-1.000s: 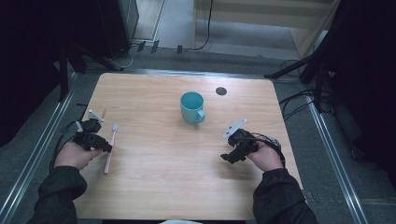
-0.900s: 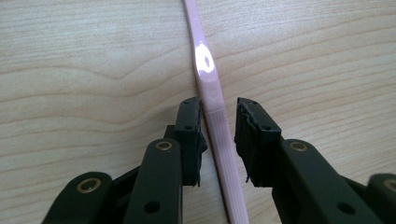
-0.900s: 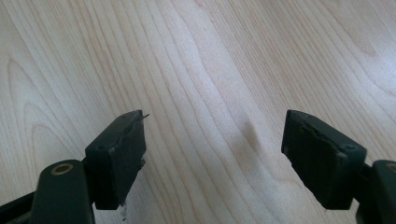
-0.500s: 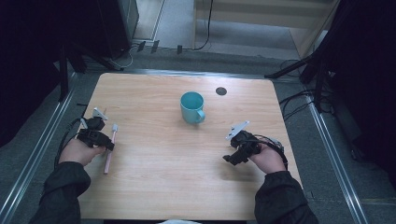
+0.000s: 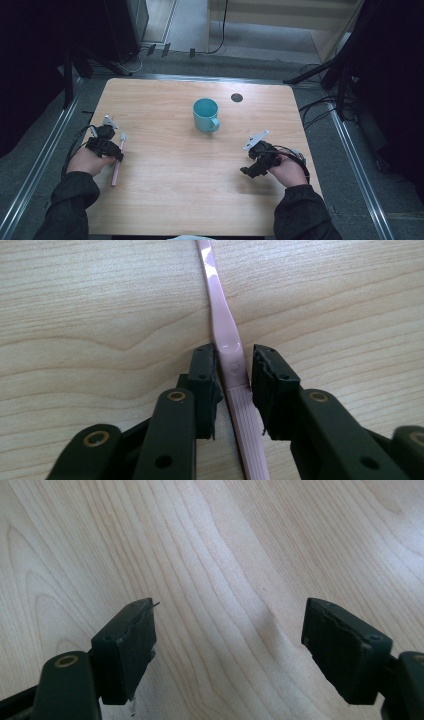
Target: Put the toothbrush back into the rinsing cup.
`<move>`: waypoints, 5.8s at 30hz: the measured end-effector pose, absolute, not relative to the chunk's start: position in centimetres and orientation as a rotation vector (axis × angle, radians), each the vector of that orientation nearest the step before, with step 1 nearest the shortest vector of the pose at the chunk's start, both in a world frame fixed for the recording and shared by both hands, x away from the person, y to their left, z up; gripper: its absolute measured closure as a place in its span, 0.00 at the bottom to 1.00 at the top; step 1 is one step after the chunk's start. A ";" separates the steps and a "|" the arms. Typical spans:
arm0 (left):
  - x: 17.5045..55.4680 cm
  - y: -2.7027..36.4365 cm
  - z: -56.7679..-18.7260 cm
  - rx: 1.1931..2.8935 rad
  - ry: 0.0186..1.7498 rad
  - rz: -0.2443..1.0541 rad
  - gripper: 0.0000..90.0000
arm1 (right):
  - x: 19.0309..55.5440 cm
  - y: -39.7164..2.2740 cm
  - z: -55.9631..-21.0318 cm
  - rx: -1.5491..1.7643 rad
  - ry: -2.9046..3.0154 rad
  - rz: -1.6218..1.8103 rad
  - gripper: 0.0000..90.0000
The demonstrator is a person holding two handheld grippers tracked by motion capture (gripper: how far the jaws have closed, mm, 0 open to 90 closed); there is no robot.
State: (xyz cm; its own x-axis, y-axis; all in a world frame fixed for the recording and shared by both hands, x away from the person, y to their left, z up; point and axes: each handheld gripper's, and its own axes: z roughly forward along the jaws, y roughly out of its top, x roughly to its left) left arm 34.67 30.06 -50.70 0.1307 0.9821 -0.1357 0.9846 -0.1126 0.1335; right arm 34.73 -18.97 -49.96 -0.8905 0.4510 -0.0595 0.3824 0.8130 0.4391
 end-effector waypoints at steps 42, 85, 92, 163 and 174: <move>34.8 30.3 -50.7 2.218 1.943 -0.041 0.93 | 34.9 -18.6 -50.2 0.644 2.845 0.619 0.25; 33.1 27.7 -45.7 2.003 1.564 0.138 0.93 | 34.8 -19.0 -50.1 0.658 2.844 0.623 0.25; 32.9 26.1 -45.8 1.935 1.502 0.264 0.93 | 34.7 -19.0 -50.1 0.654 2.838 0.629 0.25; 41.5 10.4 -39.0 1.702 1.116 0.596 0.93 | 34.4 -19.6 -49.6 0.661 2.812 0.685 0.25; 43.3 8.5 -39.1 1.742 1.101 0.573 0.93 | 34.2 -19.9 -49.5 0.668 2.794 0.706 0.25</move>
